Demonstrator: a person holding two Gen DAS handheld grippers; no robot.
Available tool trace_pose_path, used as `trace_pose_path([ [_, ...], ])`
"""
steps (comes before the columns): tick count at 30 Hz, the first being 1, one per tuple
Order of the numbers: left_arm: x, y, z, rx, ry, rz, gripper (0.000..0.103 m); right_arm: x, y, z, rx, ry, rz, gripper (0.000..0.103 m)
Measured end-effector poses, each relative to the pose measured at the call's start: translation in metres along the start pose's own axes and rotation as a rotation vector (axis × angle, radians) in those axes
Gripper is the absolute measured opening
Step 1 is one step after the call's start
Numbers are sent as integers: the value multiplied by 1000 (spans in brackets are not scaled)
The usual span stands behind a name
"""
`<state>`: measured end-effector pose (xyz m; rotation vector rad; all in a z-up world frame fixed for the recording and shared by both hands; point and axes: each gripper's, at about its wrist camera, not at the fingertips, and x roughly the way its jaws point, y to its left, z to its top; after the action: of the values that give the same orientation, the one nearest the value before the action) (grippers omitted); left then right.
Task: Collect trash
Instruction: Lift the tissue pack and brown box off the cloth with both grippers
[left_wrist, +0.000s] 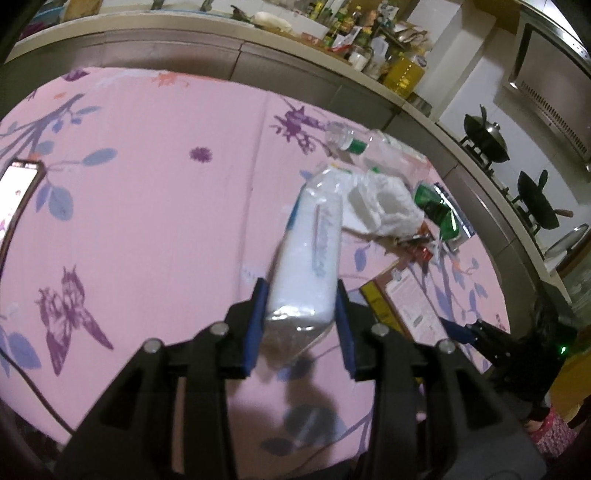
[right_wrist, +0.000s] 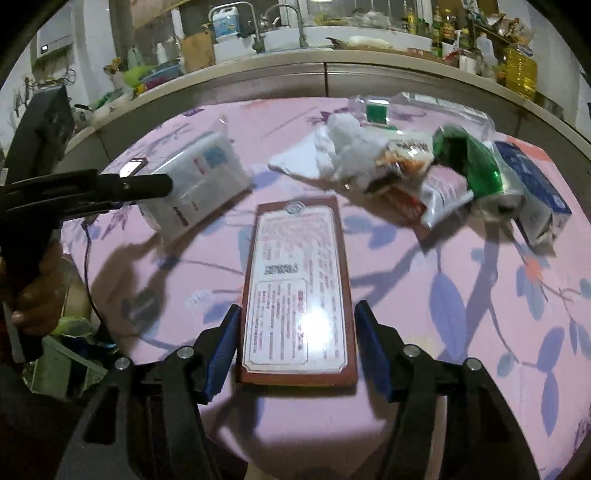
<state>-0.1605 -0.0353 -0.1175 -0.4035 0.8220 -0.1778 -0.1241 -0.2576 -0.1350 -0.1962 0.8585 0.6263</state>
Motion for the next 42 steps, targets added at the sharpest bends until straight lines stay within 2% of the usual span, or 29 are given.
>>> trace_pose_path([
  [3, -1, 0, -2, 1, 5, 18, 43, -5, 0, -12, 17, -10, 4, 65],
  [8, -8, -2, 1, 23, -15, 48, 51, -19, 2, -24, 30, -41, 7, 70],
  [14, -4, -7, 4, 60, -16, 105, 52, -31, -10, -30, 109, -67, 8, 70],
  [19, 8, -8, 4, 56, 17, 128, 52, -34, -31, -40, 247, -75, 41, 70],
  [23, 14, -8, -1, 57, 41, 141, 52, -37, -35, -44, 284, -99, 59, 71],
  [26, 16, -8, -4, 56, 48, 140, 52, -40, -44, -51, 347, -145, 136, 76],
  [27, 15, -8, -4, 55, 47, 142, 52, -40, -50, -54, 372, -166, 188, 85],
  [28, 15, -8, -5, 53, 47, 145, 52, -41, -57, -57, 406, -195, 266, 87],
  [30, 16, -6, -8, 49, 53, 152, 52, -43, -59, -58, 414, -202, 253, 89],
  [32, 18, -4, -12, 45, 55, 167, 52, -43, -53, -57, 392, -195, 260, 97],
  [36, 20, 0, -18, 26, 61, 172, 54, -41, -49, -54, 370, -190, 254, 98],
  [39, 22, -2, -19, 48, 59, 191, 57, -40, -48, -53, 365, -192, 260, 98],
  [42, 22, -3, -16, 43, 62, 180, 57, -40, -51, -55, 365, -197, 273, 98],
])
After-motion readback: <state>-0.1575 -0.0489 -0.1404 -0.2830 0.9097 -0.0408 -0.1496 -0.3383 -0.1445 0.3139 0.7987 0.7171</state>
